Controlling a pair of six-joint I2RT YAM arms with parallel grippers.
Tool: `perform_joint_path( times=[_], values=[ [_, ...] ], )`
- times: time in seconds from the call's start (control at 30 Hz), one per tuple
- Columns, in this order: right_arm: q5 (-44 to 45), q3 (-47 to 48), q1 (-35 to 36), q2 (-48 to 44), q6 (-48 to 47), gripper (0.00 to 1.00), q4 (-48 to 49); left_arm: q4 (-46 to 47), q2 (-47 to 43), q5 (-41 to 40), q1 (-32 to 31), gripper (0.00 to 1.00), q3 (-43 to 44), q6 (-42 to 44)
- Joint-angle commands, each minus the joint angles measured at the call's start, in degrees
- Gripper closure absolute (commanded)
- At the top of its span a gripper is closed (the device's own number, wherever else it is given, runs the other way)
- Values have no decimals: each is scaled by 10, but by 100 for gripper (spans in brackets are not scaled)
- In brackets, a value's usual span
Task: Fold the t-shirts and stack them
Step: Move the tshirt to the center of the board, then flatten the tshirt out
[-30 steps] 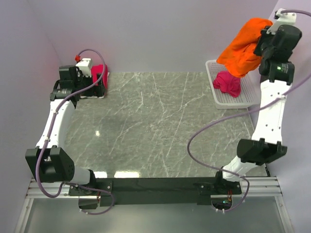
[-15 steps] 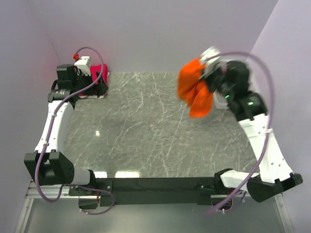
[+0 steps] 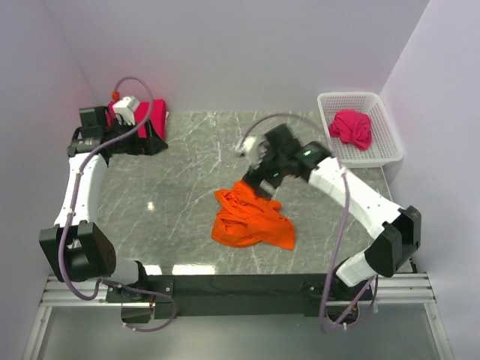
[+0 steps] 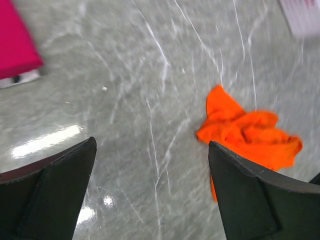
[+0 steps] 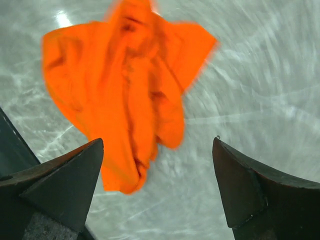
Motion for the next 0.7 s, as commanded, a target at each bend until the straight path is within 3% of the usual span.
perform_joint_path(
  times=[0.0,0.13,0.27,0.4,0.43,0.53,0.67],
  values=[
    [-136,-32,-134,-37,77,5,-43,-26,-30,61,-45,1,-60,105],
    [-174,-141,-189,-68,116,8,-39,-4,-83,64,-141,2,-146,190],
    [-194,-198,-219,-49,160,13,-5,22,-89,24,-288,15,-202,260],
    [-266,-196,-257,39,182,19,-3,101,-97,-92,-447,16,-238,272],
    [-271,-194,-266,54,182,22,-5,113,-91,-113,-501,16,-240,287],
    [-317,-181,-276,103,167,38,-29,142,-62,-149,-570,16,-234,323],
    [-397,-175,-276,157,130,63,-77,171,-32,-133,-607,17,-217,333]
  ],
)
